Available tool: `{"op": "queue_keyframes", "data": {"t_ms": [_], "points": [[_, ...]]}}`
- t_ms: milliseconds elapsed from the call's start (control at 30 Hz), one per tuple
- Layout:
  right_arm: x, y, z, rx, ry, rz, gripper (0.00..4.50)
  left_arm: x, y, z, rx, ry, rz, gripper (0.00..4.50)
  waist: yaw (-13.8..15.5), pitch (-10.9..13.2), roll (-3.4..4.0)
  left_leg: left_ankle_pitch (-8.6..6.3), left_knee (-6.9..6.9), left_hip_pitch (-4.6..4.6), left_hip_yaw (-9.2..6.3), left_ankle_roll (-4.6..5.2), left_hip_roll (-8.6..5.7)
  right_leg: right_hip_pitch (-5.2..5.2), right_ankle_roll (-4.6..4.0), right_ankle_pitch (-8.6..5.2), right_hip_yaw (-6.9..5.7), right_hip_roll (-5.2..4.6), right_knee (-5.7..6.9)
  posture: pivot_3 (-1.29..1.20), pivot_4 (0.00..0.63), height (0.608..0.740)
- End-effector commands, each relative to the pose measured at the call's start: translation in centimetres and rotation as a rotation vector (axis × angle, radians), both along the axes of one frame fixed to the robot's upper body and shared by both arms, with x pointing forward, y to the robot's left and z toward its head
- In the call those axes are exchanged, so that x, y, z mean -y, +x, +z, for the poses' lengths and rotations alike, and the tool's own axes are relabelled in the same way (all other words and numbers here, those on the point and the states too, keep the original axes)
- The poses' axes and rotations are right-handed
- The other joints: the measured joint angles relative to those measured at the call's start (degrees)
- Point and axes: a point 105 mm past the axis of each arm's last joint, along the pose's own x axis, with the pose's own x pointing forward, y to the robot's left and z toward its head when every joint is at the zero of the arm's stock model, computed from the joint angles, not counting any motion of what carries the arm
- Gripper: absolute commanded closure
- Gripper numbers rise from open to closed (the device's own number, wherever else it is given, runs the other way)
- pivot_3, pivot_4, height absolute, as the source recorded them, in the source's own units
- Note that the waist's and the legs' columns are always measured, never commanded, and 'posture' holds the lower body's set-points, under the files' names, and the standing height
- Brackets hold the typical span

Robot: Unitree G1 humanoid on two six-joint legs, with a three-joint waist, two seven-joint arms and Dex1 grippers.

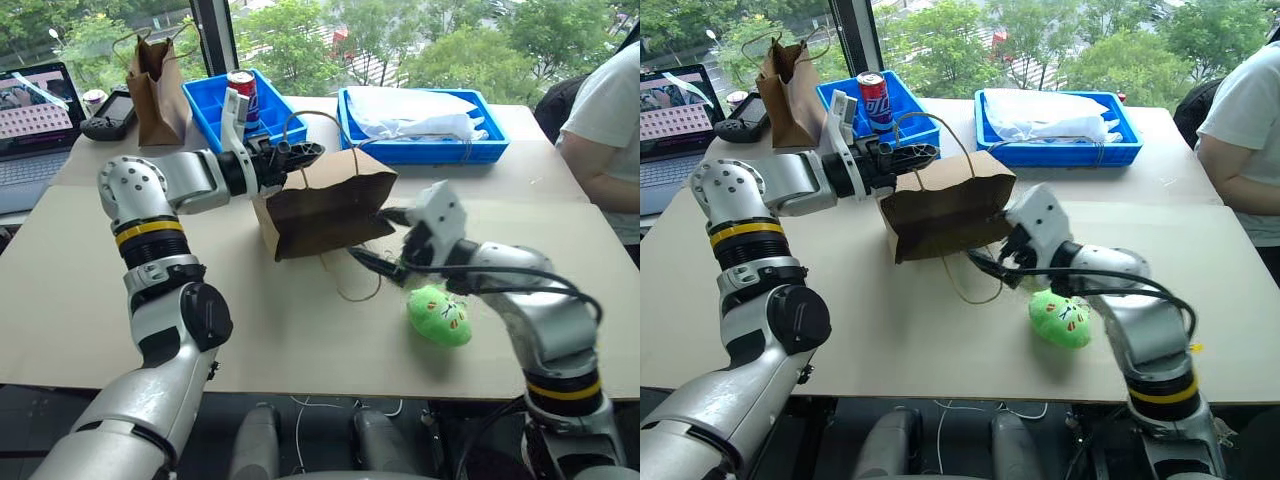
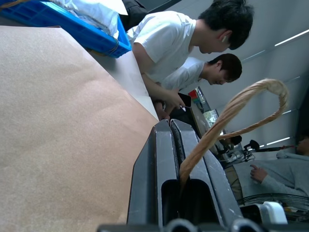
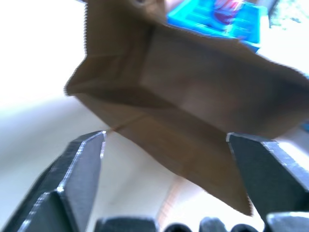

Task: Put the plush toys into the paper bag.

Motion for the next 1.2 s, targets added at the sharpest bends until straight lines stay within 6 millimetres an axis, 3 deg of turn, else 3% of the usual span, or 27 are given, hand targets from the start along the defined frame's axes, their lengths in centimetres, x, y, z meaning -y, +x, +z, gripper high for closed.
{"op": "queue_keyframes", "data": {"t_ms": [33, 100, 200, 367, 400, 467, 500, 667, 733, 767, 800, 867, 1100, 1200], "points": [[3.2, -2.0, 0.2, -0.059, -0.083, -0.053, 0.02, 0.3, -0.5, 1.3, 0.052, -0.011, -0.021, 4.50, 0.2, 0.0, 0.00, 0.00, -0.02, 0.00, 0.00, 0.00, 0.00, 0.00, 0.00, 0.00, 0.00, 0.00, -0.02, 0.00, 0.150, 0.689], [5.0, -3.7, -1.9, -0.184, -0.177, -0.071, 0.02, 0.4, -0.6, 1.3, 0.054, -0.010, -0.027, 4.50, 0.4, 0.0, -0.01, 0.00, -0.10, 0.00, -0.04, 0.00, -0.05, 0.05, 0.03, -0.02, 0.00, -0.03, -0.11, 0.00, 0.150, 0.689], [5.5, -5.9, -5.2, -0.370, -0.149, -0.069, 0.02, 0.5, -0.6, 1.3, 0.055, -0.007, -0.036, 4.50, 0.1, 0.0, -0.02, 0.00, -0.29, -0.04, -0.05, 0.01, -0.08, 0.09, 0.03, -0.02, 0.01, -0.05, -0.39, 0.00, 0.150, 0.689], [5.8, -6.3, -10.6, -0.498, -0.189, -0.146, 0.02, 0.8, -0.5, 1.5, 0.059, -0.002, -0.045, 4.50, -0.6, 0.0, -0.02, 0.03, -0.32, 0.04, -0.14, -0.02, -0.11, 0.10, 0.03, -0.02, 0.04, -0.04, -0.33, 0.00, 0.150, 0.689], [6.0, -6.2, -11.1, -0.499, -0.205, -0.158, 0.26, 0.8, -0.5, 1.5, 0.060, -0.002, -0.046, 4.50, -0.6, 0.0, -0.02, 0.04, -0.32, 0.06, -0.14, -0.04, -0.13, 0.10, 0.04, -0.02, 0.04, -0.05, -0.32, 0.00, 0.150, 0.689], [5.8, -5.6, -10.9, -0.465, -0.179, -0.168, 0.58, 0.9, -0.6, 1.6, 0.061, 0.000, -0.049, 4.50, -0.6, 0.0, -0.03, 0.06, -0.31, 0.05, -0.15, -0.05, -0.16, 0.09, 0.04, -0.01, 0.06, -0.06, -0.32, 0.00, 0.150, 0.689], [5.8, -5.3, -10.6, -0.443, -0.175, -0.168, 1.10, 0.9, -0.6, 1.6, 0.061, 0.001, -0.051, 4.50, -0.6, 0.0, -0.02, 0.06, -0.31, 0.05, -0.15, -0.04, -0.16, 0.09, 0.05, -0.01, 0.08, -0.06, -0.32, 0.00, 0.150, 0.689], [5.8, -4.4, -7.1, -0.290, -0.177, -0.153, 2.75, 0.8, -0.7, 1.6, 0.065, 0.006, -0.050, 4.50, -0.4, 0.0, -0.03, 0.06, -0.31, 0.04, -0.18, -0.05, -0.17, 0.09, 0.05, -0.01, 0.06, -0.06, -0.32, 0.00, 0.150, 0.689], [4.4, -3.9, -4.7, -0.197, -0.139, -0.104, 3.39, 0.8, -0.8, 1.6, 0.068, 0.007, -0.052, 4.50, -0.4, 0.0, -0.03, 0.06, -0.31, 0.03, -0.18, -0.05, -0.18, 0.08, 0.05, -0.01, 0.06, -0.06, -0.33, 0.00, 0.150, 0.689], [3.6, -3.7, -3.8, -0.163, -0.125, -0.076, 3.39, 0.8, -0.8, 1.6, 0.070, 0.008, -0.054, 4.50, -0.4, 0.0, -0.03, 0.06, -0.31, 0.02, -0.18, -0.05, -0.18, 0.08, 0.05, -0.01, 0.06, -0.06, -0.33, 0.00, 0.150, 0.689], [2.9, -3.5, -3.1, -0.136, -0.118, -0.054, 3.89, 0.8, -0.8, 1.6, 0.071, 0.009, -0.055, 4.50, -0.4, 0.0, -0.03, 0.06, -0.31, 0.02, -0.19, -0.05, -0.18, 0.09, 0.05, -0.01, 0.05, -0.06, -0.34, 0.00, 0.150, 0.689], [1.4, -2.8, -2.2, -0.098, -0.114, -0.013, 4.34, 1.0, -0.8, 1.7, 0.073, 0.011, -0.057, 4.50, -0.7, 0.0, -0.03, 0.06, -0.31, 0.05, -0.21, -0.05, -0.17, 0.08, 0.05, 0.00, 0.06, -0.04, -0.31, 0.00, 0.150, 0.689], [-3.5, 1.0, -1.6, -0.023, -0.128, 0.064, 4.47, 1.3, -0.8, 2.1, 0.085, 0.007, -0.062, 4.50, -0.3, 0.0, -0.05, 0.07, -0.35, -0.04, -0.34, -0.05, -0.21, 0.08, 0.04, 0.00, -0.01, -0.05, -0.37, 0.00, 0.150, 0.689], [-5.2, 2.8, -2.3, 0.009, -0.190, 0.091, 4.47, 1.5, -0.9, 2.2, 0.087, 0.004, -0.068, 4.50, -0.3, 0.0, -0.04, 0.10, -0.35, -0.04, -0.35, -0.09, -0.23, 0.03, 0.02, 0.01, 0.00, -0.05, -0.33, 0.00, 0.150, 0.689]]}}
